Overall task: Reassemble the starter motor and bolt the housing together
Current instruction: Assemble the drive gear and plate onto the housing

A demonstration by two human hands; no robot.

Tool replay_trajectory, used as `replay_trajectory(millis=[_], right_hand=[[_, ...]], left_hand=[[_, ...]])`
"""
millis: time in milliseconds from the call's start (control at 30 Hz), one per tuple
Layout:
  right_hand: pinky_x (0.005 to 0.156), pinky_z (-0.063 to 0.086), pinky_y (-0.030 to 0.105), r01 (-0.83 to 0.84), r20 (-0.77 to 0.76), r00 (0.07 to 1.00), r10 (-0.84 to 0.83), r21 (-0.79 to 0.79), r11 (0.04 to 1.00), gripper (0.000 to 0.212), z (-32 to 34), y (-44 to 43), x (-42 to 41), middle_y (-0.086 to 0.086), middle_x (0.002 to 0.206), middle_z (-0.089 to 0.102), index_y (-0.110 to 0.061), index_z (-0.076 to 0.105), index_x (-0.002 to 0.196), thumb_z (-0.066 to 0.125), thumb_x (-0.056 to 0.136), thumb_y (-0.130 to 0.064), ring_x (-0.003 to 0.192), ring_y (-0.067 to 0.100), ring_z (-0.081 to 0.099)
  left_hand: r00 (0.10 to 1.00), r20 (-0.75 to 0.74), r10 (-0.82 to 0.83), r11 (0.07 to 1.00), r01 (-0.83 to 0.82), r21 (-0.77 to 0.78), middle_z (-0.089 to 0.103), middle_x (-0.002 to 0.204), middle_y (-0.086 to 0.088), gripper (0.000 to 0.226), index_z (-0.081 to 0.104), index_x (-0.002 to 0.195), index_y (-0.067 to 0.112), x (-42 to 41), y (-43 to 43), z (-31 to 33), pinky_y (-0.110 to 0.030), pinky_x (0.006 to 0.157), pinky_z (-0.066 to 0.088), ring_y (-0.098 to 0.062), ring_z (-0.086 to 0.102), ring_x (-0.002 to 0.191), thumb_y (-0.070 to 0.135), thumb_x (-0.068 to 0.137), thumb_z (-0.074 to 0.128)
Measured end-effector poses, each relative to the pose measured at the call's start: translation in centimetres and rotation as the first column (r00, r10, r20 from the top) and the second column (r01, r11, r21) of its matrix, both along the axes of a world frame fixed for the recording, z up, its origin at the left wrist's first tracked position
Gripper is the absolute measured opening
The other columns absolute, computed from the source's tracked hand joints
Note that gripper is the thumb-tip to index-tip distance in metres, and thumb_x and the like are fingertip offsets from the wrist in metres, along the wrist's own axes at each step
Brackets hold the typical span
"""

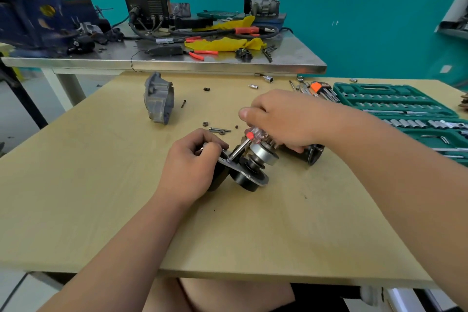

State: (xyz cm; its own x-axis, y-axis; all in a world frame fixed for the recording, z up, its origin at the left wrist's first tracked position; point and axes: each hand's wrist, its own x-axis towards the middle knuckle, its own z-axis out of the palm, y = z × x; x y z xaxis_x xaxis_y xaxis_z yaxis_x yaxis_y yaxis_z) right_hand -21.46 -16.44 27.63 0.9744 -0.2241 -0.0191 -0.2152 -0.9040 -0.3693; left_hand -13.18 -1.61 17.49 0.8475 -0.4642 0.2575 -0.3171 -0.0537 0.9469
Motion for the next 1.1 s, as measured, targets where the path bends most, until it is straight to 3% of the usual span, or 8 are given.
replay_trajectory(millis=[167, 300, 400, 533, 633, 867, 1000, 1100], right_hand=[[0.045, 0.046, 0.025, -0.037, -0.029, 0.999, 0.042, 0.158, 0.987, 0.02, 0.6, -0.2, -0.7, -0.003, 0.061, 0.064, -0.028, 0.047, 0.113, 0.048, 0.095, -0.037, 0.044, 0.007, 0.058], [0.054, 0.047, 0.033, -0.02, 0.009, 1.0, 0.021, -0.104, 0.994, 0.046, 0.4, 0.3, -0.2, 0.005, 0.083, 0.065, -0.015, 0.056, 0.11, 0.035, 0.096, -0.054, 0.066, 0.016, 0.064], [0.046, 0.045, 0.022, -0.068, -0.026, 0.997, 0.074, 0.188, 0.98, 0.02, 0.7, 0.1, -0.9, -0.005, 0.079, 0.06, -0.031, 0.045, 0.112, 0.05, 0.094, -0.036, 0.048, 0.002, 0.057], [0.059, 0.048, 0.029, -0.03, 0.064, 0.997, 0.037, -0.116, 0.993, 0.04, 0.2, 0.5, -0.5, 0.001, 0.095, 0.064, -0.02, 0.055, 0.11, 0.039, 0.094, -0.054, 0.076, 0.009, 0.061], [0.064, 0.047, 0.03, -0.042, -0.036, 0.998, 0.042, 0.001, 0.999, 0.035, 0.4, 0.0, -1.0, -0.008, 0.106, 0.061, -0.031, 0.049, 0.114, 0.048, 0.09, -0.056, 0.081, 0.006, 0.059], [0.068, 0.048, 0.029, -0.047, 0.031, 0.998, 0.05, -0.094, 0.994, 0.038, 0.2, 0.4, -0.6, -0.008, 0.091, 0.062, -0.028, 0.058, 0.108, 0.039, 0.094, -0.056, 0.079, 0.005, 0.058], [0.044, 0.044, 0.017, -0.079, -0.102, 0.991, 0.085, 0.065, 0.995, 0.019, 0.9, 0.0, -1.8, -0.013, 0.063, 0.062, -0.033, 0.054, 0.108, 0.05, 0.093, -0.045, 0.05, -0.003, 0.057], [0.049, 0.045, 0.027, -0.036, 0.009, 0.999, 0.036, -0.039, 0.999, 0.04, 0.2, 0.6, -1.6, 0.002, 0.072, 0.065, -0.019, 0.063, 0.099, 0.039, 0.096, -0.051, 0.058, 0.013, 0.059]], left_hand=[[1.0, 0.006, -0.004, 1.0, 0.004, 0.009, 0.063, 0.068, -0.008, 0.022, 0.068, 0.069, 0.021, 0.0, 0.1, 0.0, -0.016, 0.044, 0.039, -0.008, 0.049, 0.053, 0.023, 0.071, 0.046], [1.0, 0.015, -0.02, 1.0, 0.019, 0.005, 0.062, 0.069, -0.011, 0.021, 0.067, 0.07, 0.02, -0.1, 0.1, 0.0, -0.018, 0.045, 0.04, -0.009, 0.049, 0.053, 0.023, 0.071, 0.046], [1.0, 0.021, -0.021, 1.0, 0.022, -0.003, 0.062, 0.07, -0.013, 0.021, 0.067, 0.07, 0.019, -0.1, 0.1, -0.1, -0.019, 0.047, 0.039, -0.011, 0.049, 0.055, 0.022, 0.071, 0.046], [0.999, 0.035, -0.026, 1.0, 0.026, 0.001, 0.065, 0.071, -0.005, 0.021, 0.068, 0.071, 0.023, 0.0, 0.2, -0.2, -0.019, 0.052, 0.04, -0.01, 0.051, 0.059, 0.023, 0.071, 0.046], [0.999, 0.033, -0.027, 1.0, 0.028, -0.005, 0.063, 0.067, -0.002, 0.021, 0.068, 0.071, 0.022, 0.1, 0.1, -0.3, -0.017, 0.051, 0.039, -0.009, 0.05, 0.058, 0.023, 0.072, 0.047], [0.998, 0.053, -0.034, 0.999, 0.034, -0.006, 0.067, 0.073, 0.0, 0.021, 0.068, 0.071, 0.025, 0.2, 0.2, -0.4, -0.021, 0.057, 0.042, -0.01, 0.054, 0.064, 0.023, 0.071, 0.047], [0.997, 0.072, -0.027, 1.0, 0.026, 0.004, 0.067, 0.075, 0.002, 0.021, 0.068, 0.073, 0.026, 0.0, 0.3, -0.4, -0.028, 0.062, 0.043, -0.014, 0.055, 0.066, 0.024, 0.071, 0.047], [0.993, 0.117, -0.02, 1.0, 0.019, 0.007, 0.068, 0.078, 0.0, 0.021, 0.067, 0.074, 0.027, -0.2, 0.4, -0.6, -0.03, 0.063, 0.045, -0.025, 0.058, 0.073, 0.027, 0.071, 0.047]])
